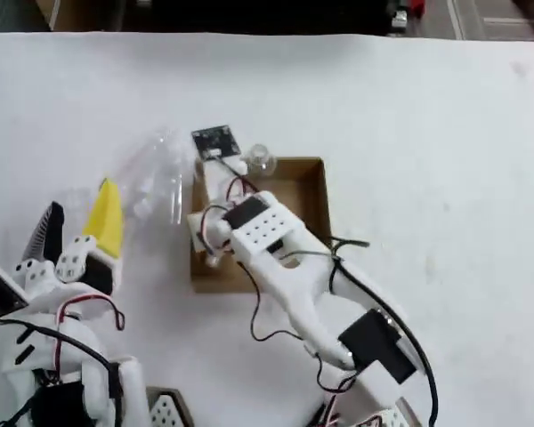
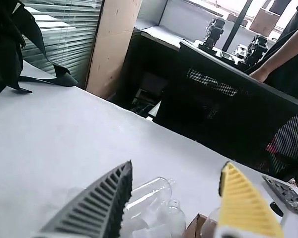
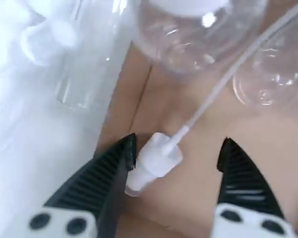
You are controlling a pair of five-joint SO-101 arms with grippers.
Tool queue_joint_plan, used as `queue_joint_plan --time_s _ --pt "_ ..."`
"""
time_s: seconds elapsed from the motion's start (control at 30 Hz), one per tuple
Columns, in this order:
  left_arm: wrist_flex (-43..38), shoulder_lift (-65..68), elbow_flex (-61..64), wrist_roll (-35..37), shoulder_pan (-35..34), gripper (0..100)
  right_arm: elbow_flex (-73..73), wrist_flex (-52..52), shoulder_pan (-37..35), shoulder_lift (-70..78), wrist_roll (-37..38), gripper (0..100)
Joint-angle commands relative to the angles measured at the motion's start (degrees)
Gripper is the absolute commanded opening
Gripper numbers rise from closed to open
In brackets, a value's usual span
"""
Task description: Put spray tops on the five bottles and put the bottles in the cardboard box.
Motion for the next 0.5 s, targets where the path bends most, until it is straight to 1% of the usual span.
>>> queue_joint_plan --time_s 0.0,0.1,0.43,0.47 --pt "-1.85 0.04 -0.09 0.26 -0.4 27 -2.55 -1.45 -0.22 1.19 -0.53 18.1" --pt "-1.85 0.04 -0.09 0.26 -0.4 27 -2.64 -1.45 -0.48 2.68 -0.53 15.2" --pt "-1.85 0.04 0.0 0.26 -0.4 27 -2.73 -1.19 -0.48 6.29 -0.53 14.6" --pt "-1.85 0.04 0.0 0.26 -0.4 27 -2.73 -1.1 -0.48 6.29 -0.53 13.4"
